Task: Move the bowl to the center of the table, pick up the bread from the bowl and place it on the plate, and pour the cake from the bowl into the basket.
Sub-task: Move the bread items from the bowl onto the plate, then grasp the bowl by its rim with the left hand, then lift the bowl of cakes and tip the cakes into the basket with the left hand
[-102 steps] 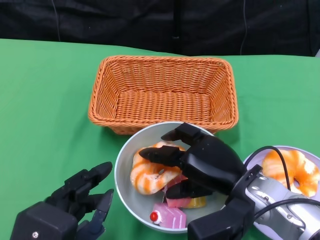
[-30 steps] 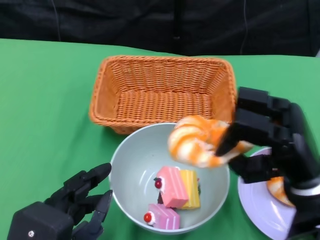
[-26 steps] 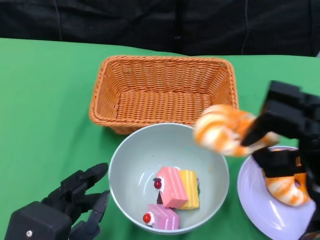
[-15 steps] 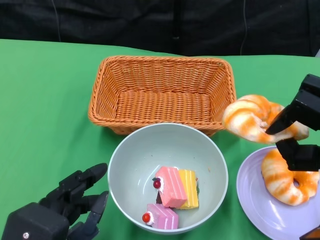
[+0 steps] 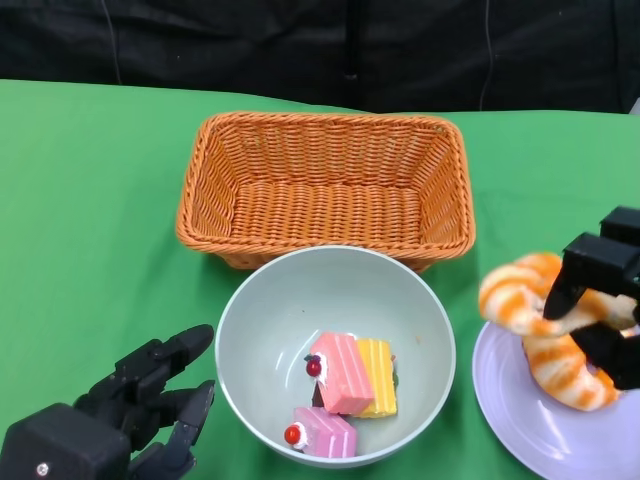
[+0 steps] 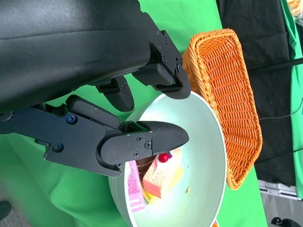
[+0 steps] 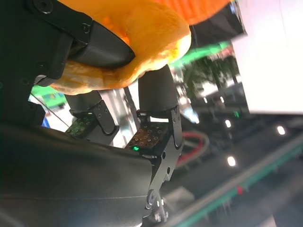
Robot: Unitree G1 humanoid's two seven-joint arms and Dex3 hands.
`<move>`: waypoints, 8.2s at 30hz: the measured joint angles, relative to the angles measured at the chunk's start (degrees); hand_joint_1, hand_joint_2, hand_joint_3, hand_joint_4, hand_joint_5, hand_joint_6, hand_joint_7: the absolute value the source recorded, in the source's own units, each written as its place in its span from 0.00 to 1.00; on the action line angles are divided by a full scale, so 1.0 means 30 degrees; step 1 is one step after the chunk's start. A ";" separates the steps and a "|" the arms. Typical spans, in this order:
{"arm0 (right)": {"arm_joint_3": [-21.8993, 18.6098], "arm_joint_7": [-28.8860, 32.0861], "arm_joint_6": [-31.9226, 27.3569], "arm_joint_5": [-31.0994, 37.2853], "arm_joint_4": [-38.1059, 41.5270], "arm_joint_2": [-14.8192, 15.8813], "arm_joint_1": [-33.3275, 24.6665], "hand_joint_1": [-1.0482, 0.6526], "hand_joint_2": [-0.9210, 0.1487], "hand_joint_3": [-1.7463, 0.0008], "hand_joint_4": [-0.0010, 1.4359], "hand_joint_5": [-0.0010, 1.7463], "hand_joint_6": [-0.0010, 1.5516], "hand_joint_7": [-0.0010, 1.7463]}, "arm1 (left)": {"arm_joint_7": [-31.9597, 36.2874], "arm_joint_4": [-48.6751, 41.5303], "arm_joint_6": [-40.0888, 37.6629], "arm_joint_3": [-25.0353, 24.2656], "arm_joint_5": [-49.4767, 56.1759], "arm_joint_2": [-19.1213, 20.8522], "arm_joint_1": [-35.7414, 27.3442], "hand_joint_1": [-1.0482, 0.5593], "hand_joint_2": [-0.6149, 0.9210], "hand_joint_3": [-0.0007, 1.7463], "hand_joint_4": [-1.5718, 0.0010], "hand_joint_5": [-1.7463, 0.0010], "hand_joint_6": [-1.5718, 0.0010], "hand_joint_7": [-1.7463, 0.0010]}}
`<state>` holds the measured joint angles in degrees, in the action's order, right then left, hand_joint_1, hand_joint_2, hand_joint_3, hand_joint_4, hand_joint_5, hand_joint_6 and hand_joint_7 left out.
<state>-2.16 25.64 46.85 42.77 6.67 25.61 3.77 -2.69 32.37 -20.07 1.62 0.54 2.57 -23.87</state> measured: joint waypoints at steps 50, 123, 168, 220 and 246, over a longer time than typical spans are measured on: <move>0.0862 -1.9873 -1.3529 -0.4092 -1.1072 0.4819 -0.2185 0.18 0.00 0.95 0.19 0.00 0.15 0.00 | -0.0024 -0.0019 -0.0178 0.0083 -0.0008 0.0307 0.0113 0.30 1.00 0.31 0.82 0.46 0.67 0.86; 0.0756 -1.0306 -0.9065 -1.1223 -0.9973 -0.5999 -0.5692 0.52 0.10 0.71 0.19 0.81 0.07 0.70 | 0.8953 -1.0494 2.2045 0.1885 2.0389 1.1855 0.9247 0.35 0.94 0.00 0.91 0.43 0.68 0.80; 0.0850 -1.0320 -0.9468 -1.1255 -0.9993 -0.6118 -0.5904 0.53 0.13 0.69 0.17 0.81 0.06 0.72 | 1.5944 -1.9694 1.8946 1.3055 2.5871 1.1255 1.7030 0.34 0.95 0.00 0.78 0.37 0.56 0.80; 0.0060 -0.6886 -0.5448 -1.0175 -0.6524 -0.7480 -0.5023 0.47 0.04 0.69 0.17 0.91 0.07 0.79 | 0.8491 -0.8085 2.2485 0.7828 1.7222 1.4352 1.1022 0.40 0.95 0.19 0.37 0.00 0.44 0.19; 0.0092 -0.7377 -0.6392 -1.1170 -0.4802 -0.7719 -0.4468 0.49 0.00 0.74 0.25 0.91 0.20 0.77 | 0.3944 -0.7940 2.3549 0.3244 1.3152 1.0838 1.1280 0.44 0.51 0.80 0.33 0.00 0.50 0.00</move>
<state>-1.89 3.51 27.67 9.26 -7.73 2.45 -9.63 9.14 8.55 50.58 11.35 40.00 35.09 9.96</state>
